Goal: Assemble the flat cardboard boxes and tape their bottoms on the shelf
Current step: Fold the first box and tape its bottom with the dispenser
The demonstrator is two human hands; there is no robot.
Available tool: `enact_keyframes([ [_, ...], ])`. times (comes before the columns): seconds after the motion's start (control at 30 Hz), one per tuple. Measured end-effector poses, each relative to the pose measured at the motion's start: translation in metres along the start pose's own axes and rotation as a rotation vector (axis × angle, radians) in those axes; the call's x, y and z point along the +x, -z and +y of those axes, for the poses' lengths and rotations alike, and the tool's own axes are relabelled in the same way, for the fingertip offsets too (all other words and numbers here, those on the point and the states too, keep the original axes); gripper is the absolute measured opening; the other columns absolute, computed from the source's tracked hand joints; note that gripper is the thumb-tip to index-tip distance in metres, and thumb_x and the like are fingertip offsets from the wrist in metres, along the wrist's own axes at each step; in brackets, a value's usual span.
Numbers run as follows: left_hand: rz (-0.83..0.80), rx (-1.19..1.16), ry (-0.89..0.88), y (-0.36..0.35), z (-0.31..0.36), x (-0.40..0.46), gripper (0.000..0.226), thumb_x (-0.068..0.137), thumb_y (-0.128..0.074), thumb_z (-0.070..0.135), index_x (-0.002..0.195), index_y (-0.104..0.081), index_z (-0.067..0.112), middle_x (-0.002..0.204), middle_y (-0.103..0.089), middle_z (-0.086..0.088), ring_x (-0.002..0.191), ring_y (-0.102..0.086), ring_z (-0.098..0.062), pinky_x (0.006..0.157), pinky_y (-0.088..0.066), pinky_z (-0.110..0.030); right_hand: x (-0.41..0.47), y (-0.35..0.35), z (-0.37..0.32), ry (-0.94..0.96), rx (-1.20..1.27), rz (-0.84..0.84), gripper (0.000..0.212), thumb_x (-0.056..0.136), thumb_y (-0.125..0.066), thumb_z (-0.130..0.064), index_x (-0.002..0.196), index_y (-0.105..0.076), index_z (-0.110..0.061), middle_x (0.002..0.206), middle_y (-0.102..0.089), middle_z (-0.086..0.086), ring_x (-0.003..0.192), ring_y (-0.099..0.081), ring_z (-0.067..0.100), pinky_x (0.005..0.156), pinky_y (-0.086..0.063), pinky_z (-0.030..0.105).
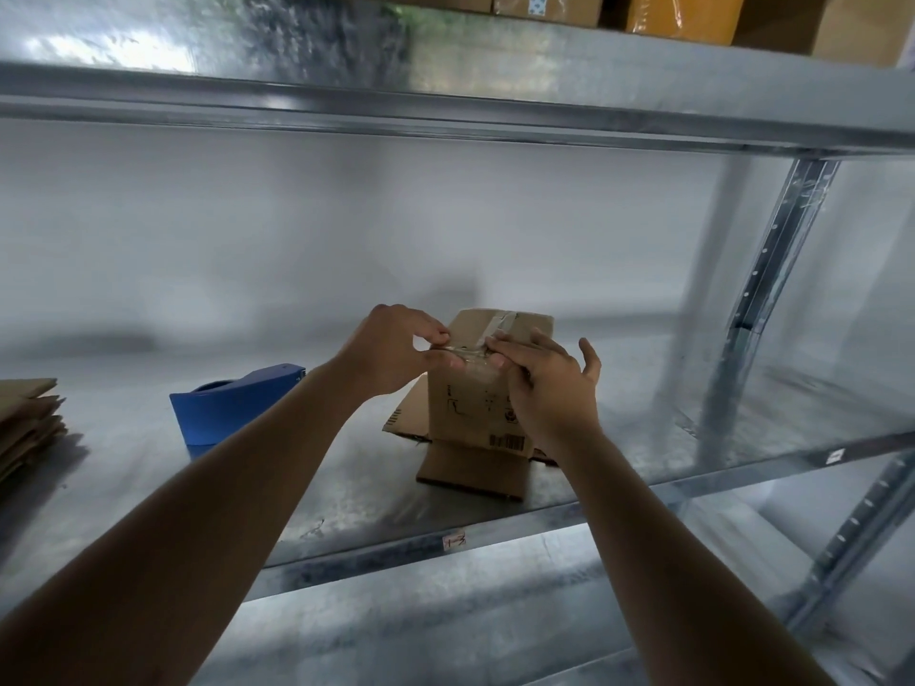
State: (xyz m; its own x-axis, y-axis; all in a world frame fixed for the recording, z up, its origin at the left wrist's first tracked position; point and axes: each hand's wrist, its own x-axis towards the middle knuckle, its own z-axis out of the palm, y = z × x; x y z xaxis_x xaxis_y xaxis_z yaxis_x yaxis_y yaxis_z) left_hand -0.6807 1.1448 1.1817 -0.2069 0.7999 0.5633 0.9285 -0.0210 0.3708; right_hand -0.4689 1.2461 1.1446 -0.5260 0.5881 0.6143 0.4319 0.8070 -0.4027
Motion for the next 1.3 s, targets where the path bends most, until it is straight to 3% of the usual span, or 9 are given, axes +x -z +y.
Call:
enact_keyframes([
  [0.13, -0.032, 0.001, -0.003, 0.005, 0.003, 0.004, 0.040, 0.077, -0.089, 0.038, 0.110, -0.082, 0.018, 0.117, -0.077, 0.004, 0.108, -0.069, -0.008, 0.098, -0.046, -0.022, 0.002, 0.011, 0.007, 0.033, 0.039, -0.098, 0.040, 0.111, -0.041, -0.025, 0.141, -0.058, -0.046, 0.143, -0.059, -0.025, 0.150, -0.034, 0.007, 0.126, 0.003, 0.048],
  [0.3, -0.074, -0.032, -0.023, 0.008, 0.000, 0.003, 0.035, 0.082, -0.086, 0.031, 0.113, -0.081, 0.017, 0.119, -0.076, 0.004, 0.111, -0.069, -0.008, 0.103, -0.054, -0.033, 0.008, 0.014, 0.022, 0.069, 0.112, -0.168, 0.042, 0.110, -0.043, -0.031, 0.149, -0.050, -0.046, 0.145, -0.059, -0.020, 0.152, -0.031, 0.007, 0.126, -0.007, 0.043],
  [0.53, -0.144, -0.097, -0.001, 0.006, 0.001, 0.002, 0.042, 0.093, -0.076, 0.035, 0.132, -0.067, 0.022, 0.131, -0.065, 0.014, 0.122, -0.057, -0.004, 0.106, -0.050, -0.032, 0.005, 0.019, 0.013, 0.017, 0.154, -0.154, 0.042, 0.103, -0.061, -0.038, 0.144, -0.057, -0.044, 0.153, -0.054, -0.012, 0.152, -0.032, 0.011, 0.116, -0.040, 0.038],
  [0.67, -0.252, -0.016, 0.026, 0.008, -0.002, 0.005, 0.074, 0.091, -0.056, 0.059, 0.156, -0.044, 0.026, 0.161, -0.041, 0.012, 0.147, -0.036, -0.007, 0.121, -0.032, -0.033, 0.005, 0.019, 0.021, 0.039, 0.239, -0.190, 0.040, 0.106, -0.057, -0.023, 0.140, -0.061, -0.043, 0.149, -0.056, -0.019, 0.153, -0.028, 0.006, 0.119, -0.035, 0.033],
  [0.8, -0.362, -0.017, 0.019, 0.006, -0.007, 0.005, 0.068, 0.093, -0.047, 0.056, 0.155, -0.044, 0.029, 0.161, -0.038, 0.016, 0.154, -0.021, -0.006, 0.124, -0.024, -0.034, 0.008, 0.018, 0.034, 0.049, 0.473, -0.279, 0.052, 0.107, -0.054, -0.009, 0.131, -0.062, -0.055, 0.151, -0.055, -0.015, 0.153, -0.019, -0.003, 0.122, -0.024, 0.016],
  [0.93, -0.392, -0.009, 0.013, 0.010, -0.008, 0.011, 0.055, 0.103, -0.052, 0.042, 0.156, -0.043, 0.030, 0.162, -0.037, 0.015, 0.147, -0.028, -0.001, 0.117, -0.023, -0.023, 0.011, 0.023, 0.036, 0.031, 0.608, -0.329, 0.050, 0.107, -0.051, -0.003, 0.133, -0.062, -0.044, 0.153, -0.054, -0.009, 0.154, -0.018, -0.002, 0.111, -0.020, 0.001],
  [1.07, -0.365, -0.054, 0.038, 0.006, -0.009, 0.008, 0.052, 0.104, -0.054, 0.039, 0.154, -0.046, 0.029, 0.160, -0.041, 0.016, 0.144, -0.034, 0.001, 0.119, -0.029, -0.025, 0.006, 0.025, 0.026, -0.028, 0.627, -0.235, 0.040, 0.109, -0.048, -0.007, 0.136, -0.067, -0.030, 0.152, -0.055, -0.001, 0.152, -0.028, 0.004, 0.118, -0.030, 0.012],
  [1.17, -0.288, -0.088, 0.031, 0.001, -0.007, 0.000, 0.053, 0.102, -0.056, 0.043, 0.152, -0.051, 0.027, 0.158, -0.046, 0.014, 0.145, -0.039, -0.002, 0.121, -0.035, -0.033, 0.004, 0.018, 0.006, 0.025, 0.158, -0.135, 0.039, 0.111, -0.041, -0.043, 0.144, -0.058, -0.032, 0.150, -0.055, -0.009, 0.145, -0.040, 0.009, 0.113, -0.045, 0.038],
  [1.3, -0.237, -0.044, -0.036, 0.005, -0.001, -0.005, 0.051, 0.100, -0.055, 0.048, 0.144, -0.061, 0.023, 0.147, -0.058, 0.011, 0.135, -0.050, -0.003, 0.116, -0.039, -0.029, 0.008, 0.005, 0.001, 0.090, 0.023, -0.026, 0.040, 0.106, -0.047, -0.052, 0.136, -0.065, -0.032, 0.143, -0.059, -0.009, 0.131, -0.052, 0.014, 0.099, -0.053, 0.038],
])
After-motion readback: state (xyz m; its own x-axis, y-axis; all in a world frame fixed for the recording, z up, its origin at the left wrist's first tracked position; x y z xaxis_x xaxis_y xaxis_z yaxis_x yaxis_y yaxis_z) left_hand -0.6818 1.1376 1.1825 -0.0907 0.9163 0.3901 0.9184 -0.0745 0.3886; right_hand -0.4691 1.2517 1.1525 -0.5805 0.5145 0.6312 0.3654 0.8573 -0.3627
